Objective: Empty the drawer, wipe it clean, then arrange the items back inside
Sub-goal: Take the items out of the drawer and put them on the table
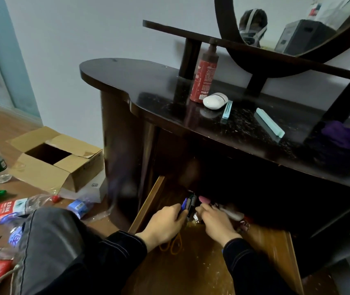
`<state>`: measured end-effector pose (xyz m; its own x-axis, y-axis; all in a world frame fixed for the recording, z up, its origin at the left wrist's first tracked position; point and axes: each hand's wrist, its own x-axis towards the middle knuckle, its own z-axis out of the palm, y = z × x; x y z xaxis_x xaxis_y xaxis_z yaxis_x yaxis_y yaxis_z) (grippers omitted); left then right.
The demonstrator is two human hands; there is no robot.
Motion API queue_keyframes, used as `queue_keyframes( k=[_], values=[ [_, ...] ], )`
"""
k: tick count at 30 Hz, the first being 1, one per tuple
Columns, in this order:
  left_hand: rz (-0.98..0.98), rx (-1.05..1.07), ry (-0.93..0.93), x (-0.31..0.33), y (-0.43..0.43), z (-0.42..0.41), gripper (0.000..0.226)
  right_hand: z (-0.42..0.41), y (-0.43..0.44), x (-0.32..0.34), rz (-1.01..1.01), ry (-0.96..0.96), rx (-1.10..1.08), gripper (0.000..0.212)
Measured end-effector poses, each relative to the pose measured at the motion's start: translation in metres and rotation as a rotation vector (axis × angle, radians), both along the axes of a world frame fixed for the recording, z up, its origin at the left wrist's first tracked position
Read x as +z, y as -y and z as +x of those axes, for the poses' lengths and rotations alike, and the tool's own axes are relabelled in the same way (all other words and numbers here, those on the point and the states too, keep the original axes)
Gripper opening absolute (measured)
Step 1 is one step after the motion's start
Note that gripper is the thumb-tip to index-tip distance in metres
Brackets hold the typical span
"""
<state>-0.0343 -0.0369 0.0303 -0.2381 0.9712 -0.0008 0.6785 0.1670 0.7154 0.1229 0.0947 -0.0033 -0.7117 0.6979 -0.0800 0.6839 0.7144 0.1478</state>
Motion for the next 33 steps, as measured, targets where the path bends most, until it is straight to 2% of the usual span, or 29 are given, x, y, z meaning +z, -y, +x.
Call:
queue_keyframes(
  k=[5,8,12,16,19,22,24,27,31,33],
  values=[
    [0.017,0.005,-0.001,-0.002,-0.001,-0.002,0.029,0.01,0.012,0.009,0.088,-0.012,0.117,0.05],
    [0.031,0.012,0.02,0.0,-0.001,-0.002,0.032,0.028,0.033,0.023,0.015,-0.238,0.082,0.04],
    [0.089,0.018,0.041,0.01,0.005,0.001,0.036,0.055,0.064,0.054,-0.146,-0.557,-0.12,0.03],
    [0.178,-0.049,0.223,0.031,0.022,0.009,0.034,0.075,0.091,0.097,-0.284,-0.742,-0.149,0.03],
    [0.294,-0.124,0.316,0.054,0.036,0.017,0.034,0.079,0.113,0.142,-0.308,-0.821,-0.062,0.024],
    [0.469,-0.165,0.31,0.088,0.047,0.019,0.023,0.077,0.13,0.194,-0.311,-0.885,0.004,0.019],
    [0.565,-0.166,0.312,0.118,0.052,0.018,0.026,0.073,0.137,0.229,-0.34,-0.933,0.029,0.019],
    [0.64,-0.181,0.432,0.167,0.051,0.014,0.033,0.064,0.129,0.278,-0.327,-1.032,0.056,0.023],
    [0.721,-0.192,0.571,0.224,0.032,0.011,0.036,0.043,0.078,0.319,-0.338,-1.18,-0.049,0.015],
    [0.718,-0.176,0.646,0.244,0.016,0.01,0.039,0.029,0.045,0.325,-0.338,-1.21,-0.171,0.027]
  ],
)
